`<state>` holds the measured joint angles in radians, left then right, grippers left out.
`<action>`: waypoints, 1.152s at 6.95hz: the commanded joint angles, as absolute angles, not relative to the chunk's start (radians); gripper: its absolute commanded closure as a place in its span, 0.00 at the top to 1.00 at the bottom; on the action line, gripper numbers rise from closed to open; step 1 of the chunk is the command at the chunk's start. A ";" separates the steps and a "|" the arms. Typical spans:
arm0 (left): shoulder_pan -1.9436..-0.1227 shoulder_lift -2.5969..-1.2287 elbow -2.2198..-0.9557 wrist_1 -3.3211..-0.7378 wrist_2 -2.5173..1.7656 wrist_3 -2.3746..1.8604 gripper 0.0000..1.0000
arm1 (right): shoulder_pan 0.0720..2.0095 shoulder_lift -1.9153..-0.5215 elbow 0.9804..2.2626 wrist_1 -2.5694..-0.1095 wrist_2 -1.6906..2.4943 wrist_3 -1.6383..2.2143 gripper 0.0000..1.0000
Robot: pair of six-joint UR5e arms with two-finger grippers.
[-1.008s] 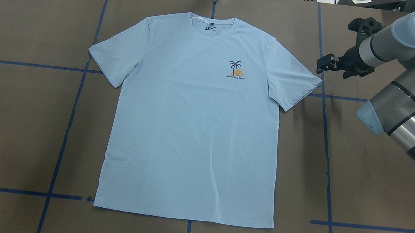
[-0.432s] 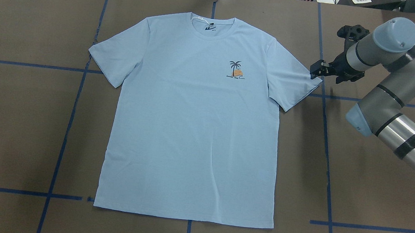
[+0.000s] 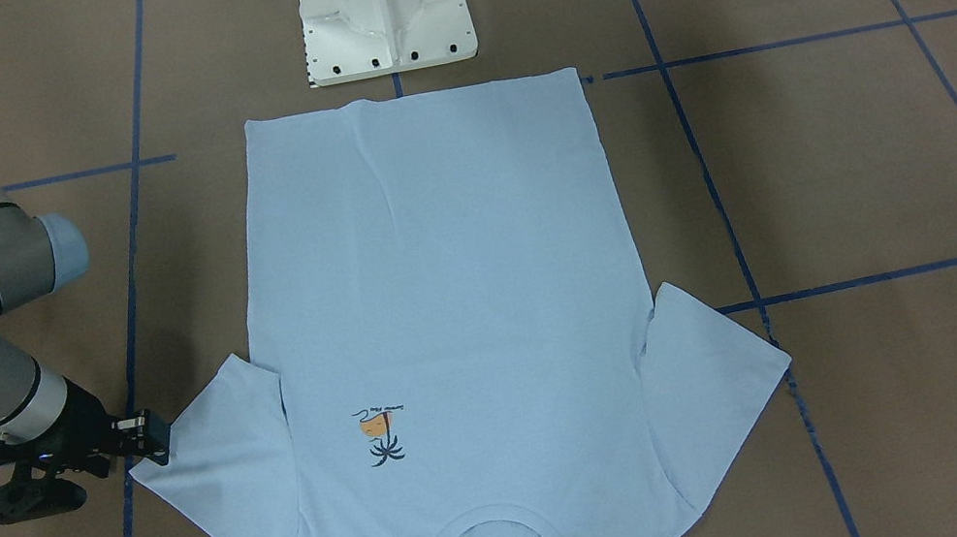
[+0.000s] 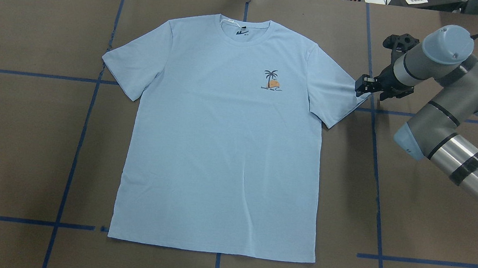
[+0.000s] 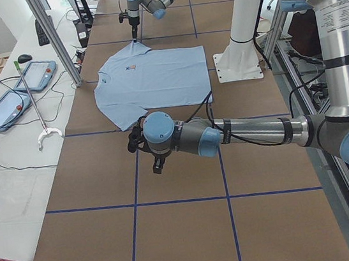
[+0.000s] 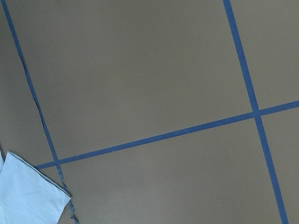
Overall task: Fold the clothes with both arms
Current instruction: 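Move the right gripper to the sleeve nearest it and grasp it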
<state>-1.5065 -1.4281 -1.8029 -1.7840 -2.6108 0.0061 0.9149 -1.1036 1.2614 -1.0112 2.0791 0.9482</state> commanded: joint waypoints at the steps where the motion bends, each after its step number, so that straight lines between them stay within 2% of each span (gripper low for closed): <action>1: -1.506 -1.428 -1.804 -1.784 -2.611 0.006 1.00 | 0.911 -1.098 1.258 -1.012 2.079 0.948 0.63; 2: -1.508 -1.427 -1.804 -1.784 -2.612 0.006 1.00 | 0.911 -1.097 1.256 -1.011 2.079 0.948 0.58; 3: -1.508 -1.427 -1.805 -1.784 -2.612 0.006 1.00 | 0.911 -1.097 1.256 -1.011 2.076 0.946 0.39; 4: -1.508 -1.427 -1.804 -1.784 -2.612 0.006 1.00 | 0.911 -1.097 1.256 -1.011 2.075 0.945 0.09; 5: -1.508 -1.425 -1.804 -1.784 -2.612 0.006 1.00 | 0.913 -1.097 1.258 -1.009 2.075 0.943 0.00; 8: -1.508 -1.422 -1.807 -1.784 -2.612 0.008 1.00 | 0.913 -1.017 1.299 -1.015 2.079 0.988 0.00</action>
<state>-1.5079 -1.4234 -1.8047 -1.7840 -2.6124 0.0071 0.9156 -1.0563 1.2776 -1.0107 2.0778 0.9570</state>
